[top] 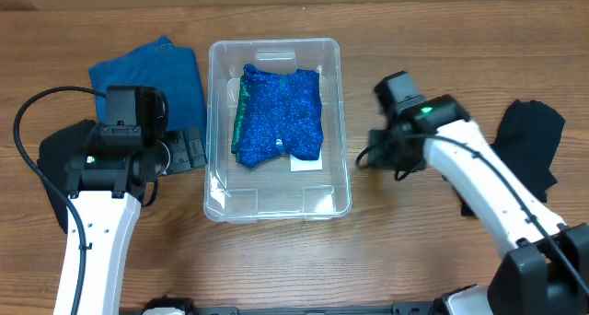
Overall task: Pack container
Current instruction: 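Move the right gripper to the black cloth and grasp it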
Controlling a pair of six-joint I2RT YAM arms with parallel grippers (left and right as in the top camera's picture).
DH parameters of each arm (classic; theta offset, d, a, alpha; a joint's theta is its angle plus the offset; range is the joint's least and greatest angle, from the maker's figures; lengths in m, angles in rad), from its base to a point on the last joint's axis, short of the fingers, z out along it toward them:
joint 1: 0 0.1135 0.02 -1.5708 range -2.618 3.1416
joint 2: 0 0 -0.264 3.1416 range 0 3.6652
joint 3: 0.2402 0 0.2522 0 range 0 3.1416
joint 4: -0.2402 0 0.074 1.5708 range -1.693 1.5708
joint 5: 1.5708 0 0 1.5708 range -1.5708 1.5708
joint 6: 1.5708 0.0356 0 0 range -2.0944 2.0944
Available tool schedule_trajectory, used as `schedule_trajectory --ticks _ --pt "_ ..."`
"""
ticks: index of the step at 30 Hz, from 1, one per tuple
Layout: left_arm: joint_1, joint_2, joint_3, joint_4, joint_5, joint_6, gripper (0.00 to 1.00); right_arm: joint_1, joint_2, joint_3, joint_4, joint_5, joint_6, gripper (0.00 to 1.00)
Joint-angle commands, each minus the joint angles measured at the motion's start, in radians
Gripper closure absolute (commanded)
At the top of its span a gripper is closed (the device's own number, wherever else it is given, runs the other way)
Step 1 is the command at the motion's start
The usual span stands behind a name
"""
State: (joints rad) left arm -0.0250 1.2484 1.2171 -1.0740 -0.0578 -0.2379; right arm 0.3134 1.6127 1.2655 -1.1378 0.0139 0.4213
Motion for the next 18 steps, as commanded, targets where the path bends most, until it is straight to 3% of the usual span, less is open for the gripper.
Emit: schedule_trajectory --ticks 1,5,10,15,18 --pt "0.005 0.003 0.025 0.001 -0.012 -0.021 0.0 -0.22 -0.112 0.03 -0.005 0.121 0.209 0.38" --pt "0.005 0.002 0.025 0.003 -0.013 -0.021 0.0 -0.664 -0.274 -0.017 -0.049 0.084 0.239 0.07" --pt "0.005 0.003 0.025 0.02 -0.012 -0.021 0.0 -1.018 -0.296 -0.26 0.05 -0.072 0.169 0.0" --pt "0.005 0.002 0.025 0.02 -0.012 -0.021 0.0 -1.127 -0.254 -0.511 0.362 -0.164 0.142 0.0" --pt "0.005 0.003 0.025 0.021 -0.012 -0.021 0.0 -1.126 -0.195 -0.527 0.455 -0.261 0.069 0.0"
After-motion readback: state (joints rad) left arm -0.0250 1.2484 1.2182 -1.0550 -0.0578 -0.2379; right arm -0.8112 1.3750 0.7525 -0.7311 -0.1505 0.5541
